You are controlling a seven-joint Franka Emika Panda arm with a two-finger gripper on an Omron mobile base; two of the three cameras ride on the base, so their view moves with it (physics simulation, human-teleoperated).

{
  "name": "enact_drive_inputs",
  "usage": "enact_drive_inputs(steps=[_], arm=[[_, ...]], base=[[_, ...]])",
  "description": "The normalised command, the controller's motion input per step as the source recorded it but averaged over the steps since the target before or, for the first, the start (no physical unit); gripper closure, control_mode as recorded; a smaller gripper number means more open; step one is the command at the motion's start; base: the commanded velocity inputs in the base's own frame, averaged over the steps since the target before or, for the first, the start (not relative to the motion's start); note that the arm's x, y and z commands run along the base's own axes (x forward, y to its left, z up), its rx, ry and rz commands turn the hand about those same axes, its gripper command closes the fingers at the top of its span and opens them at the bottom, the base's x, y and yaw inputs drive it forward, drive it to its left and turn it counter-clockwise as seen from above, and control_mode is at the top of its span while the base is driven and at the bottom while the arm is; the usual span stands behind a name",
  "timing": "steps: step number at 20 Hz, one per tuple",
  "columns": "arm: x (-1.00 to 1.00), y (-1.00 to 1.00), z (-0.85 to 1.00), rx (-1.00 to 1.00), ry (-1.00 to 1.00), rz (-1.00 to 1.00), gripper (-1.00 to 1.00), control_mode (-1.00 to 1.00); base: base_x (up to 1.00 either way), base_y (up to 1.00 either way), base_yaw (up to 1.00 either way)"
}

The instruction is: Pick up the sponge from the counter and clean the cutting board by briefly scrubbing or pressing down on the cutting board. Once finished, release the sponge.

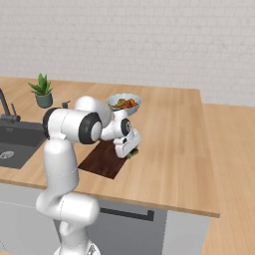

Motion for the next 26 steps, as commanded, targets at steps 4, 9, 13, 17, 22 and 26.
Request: enact_drive_inputs(steps=[4,9,13,17,22,26], arm=[[-0.73,-0.92,-0.53,0.00,0.00,-0.02,1.00,-1.00],[-0.75,-0.81,-0.56,0.00,0.00,-0.03,1.00,-1.00],[-0.74,-0.47,-0.63,-0.02,0.00,-0.03,1.00,-1.00],[-0.83,-0.55,-0.68,-0.02,0.00,0.00,1.00,-1.00],[-0.92,-0.60,-0.74,-0.03,0.02,-0.01,1.00,-1.00],[-0.99,-0.59,-0.77,-0.04,0.01,-0.03,1.00,-1.00]], base=[[0.00,0.00,0.00],[0.00,0.00,0.00],[0.00,0.00,0.00],[0.00,0.00,0.00],[0.00,0.00,0.00],[0.00,0.00,0.00]])
